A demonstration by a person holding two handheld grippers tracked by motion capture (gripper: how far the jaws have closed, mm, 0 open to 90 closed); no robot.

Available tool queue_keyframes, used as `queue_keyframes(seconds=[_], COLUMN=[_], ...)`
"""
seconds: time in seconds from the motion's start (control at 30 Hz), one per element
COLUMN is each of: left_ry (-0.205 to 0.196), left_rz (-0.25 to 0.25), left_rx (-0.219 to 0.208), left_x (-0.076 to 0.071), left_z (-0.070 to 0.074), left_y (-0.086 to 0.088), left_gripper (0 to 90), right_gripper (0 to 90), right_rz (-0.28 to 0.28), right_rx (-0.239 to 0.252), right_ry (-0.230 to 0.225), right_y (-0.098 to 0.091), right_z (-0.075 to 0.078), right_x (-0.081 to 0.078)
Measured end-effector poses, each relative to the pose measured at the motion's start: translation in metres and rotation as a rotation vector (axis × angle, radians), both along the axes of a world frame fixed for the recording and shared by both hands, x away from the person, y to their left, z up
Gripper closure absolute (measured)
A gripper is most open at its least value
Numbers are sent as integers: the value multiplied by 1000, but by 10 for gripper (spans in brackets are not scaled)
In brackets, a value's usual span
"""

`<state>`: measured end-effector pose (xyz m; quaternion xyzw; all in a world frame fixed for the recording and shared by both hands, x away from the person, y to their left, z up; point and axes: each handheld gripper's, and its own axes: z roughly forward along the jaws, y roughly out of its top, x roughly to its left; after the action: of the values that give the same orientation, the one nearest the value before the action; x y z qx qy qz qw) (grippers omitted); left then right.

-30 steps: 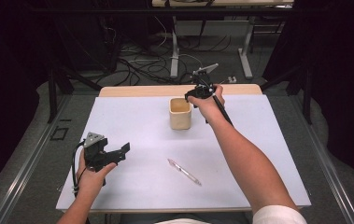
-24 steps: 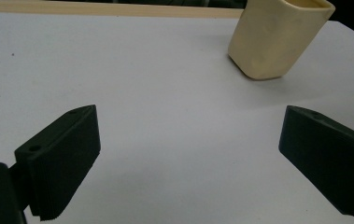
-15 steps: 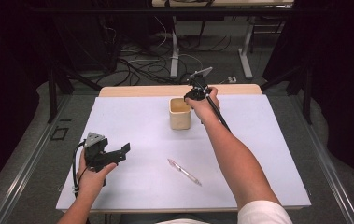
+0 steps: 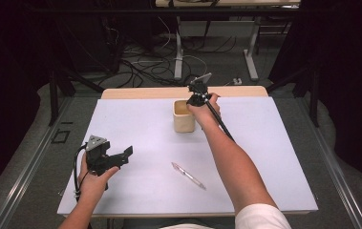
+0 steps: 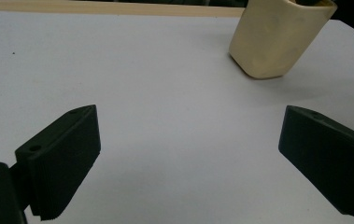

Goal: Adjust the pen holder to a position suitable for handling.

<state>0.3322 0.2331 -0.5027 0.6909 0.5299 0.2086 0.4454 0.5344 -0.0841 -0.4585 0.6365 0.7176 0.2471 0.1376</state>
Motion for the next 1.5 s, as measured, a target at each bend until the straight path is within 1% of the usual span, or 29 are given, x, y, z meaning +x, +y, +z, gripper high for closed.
queue_keyframes(seconds=[0.07,0.1,0.23,0.3,0.37,0.6,0.73,0.77,0.8,0.87,0.9,1.0,1.07,1.1,1.13,1.2,1.23,1.27,1.33,1.4,1.43,1.47,1.5], left_ry=[-1,-1,-1,-1,-1,-1,-2,-3,-3,-3,-4,-4,-4,-4,-4,-5,-5,-5,-4,-4,-4,-4,-4], left_rz=[0,0,0,0,0,1,-1,0,-1,-1,-1,-1,-1,-1,-1,-2,-4,-4,-6,-6,-7,-6,-5], left_rx=[0,0,1,2,2,3,5,5,6,6,6,5,7,7,7,7,10,9,10,12,12,12,12], left_x=[0,0,0,0,0,0,0,0,0,0,0,0,0,0,0,0,0,1,1,1,1,1,1], left_z=[0,0,0,0,0,0,0,0,0,0,0,0,0,0,0,0,0,0,0,0,0,0,0], left_y=[0,0,0,0,0,0,0,0,0,0,0,0,0,0,0,0,0,0,-1,-1,0,0,0], left_gripper=[54,54,55,54,55,56,56,56,56,56,56,56,56,56,56,56,56,56,56,56,56,56,57], right_gripper=[721,737,773,775,776,781,781,782,784,788,794,799,799,803,808,818,821,823,826,826,826,826,826], right_rz=[-16,-22,-48,-52,-63,-76,-80,-93,-103,-103,-110,-112,-128,-121,-131,-138,-147,-157,-165,-177,-185,-190,-189], right_rx=[21,10,37,50,51,49,60,84,78,74,95,84,107,98,110,113,104,123,137,150,185,180,184], right_ry=[7,20,40,46,46,46,59,72,74,73,78,84,90,93,87,91,96,96,101,117,109,112,114], right_y=[0,-1,-1,-2,-2,-1,-3,-4,-4,-6,-7,-10,-11,-13,-13,-16,-18,-20,-25,-30,-31,-32,-33], right_z=[-3,-3,-5,-5,-5,-5,-5,-4,-4,-5,-4,-4,-4,-4,-4,-4,-5,-5,-6,-7,-7,-8,-8], right_x=[1,1,1,1,1,1,1,2,2,2,2,2,2,2,3,3,3,3,3,2,2,2,2])
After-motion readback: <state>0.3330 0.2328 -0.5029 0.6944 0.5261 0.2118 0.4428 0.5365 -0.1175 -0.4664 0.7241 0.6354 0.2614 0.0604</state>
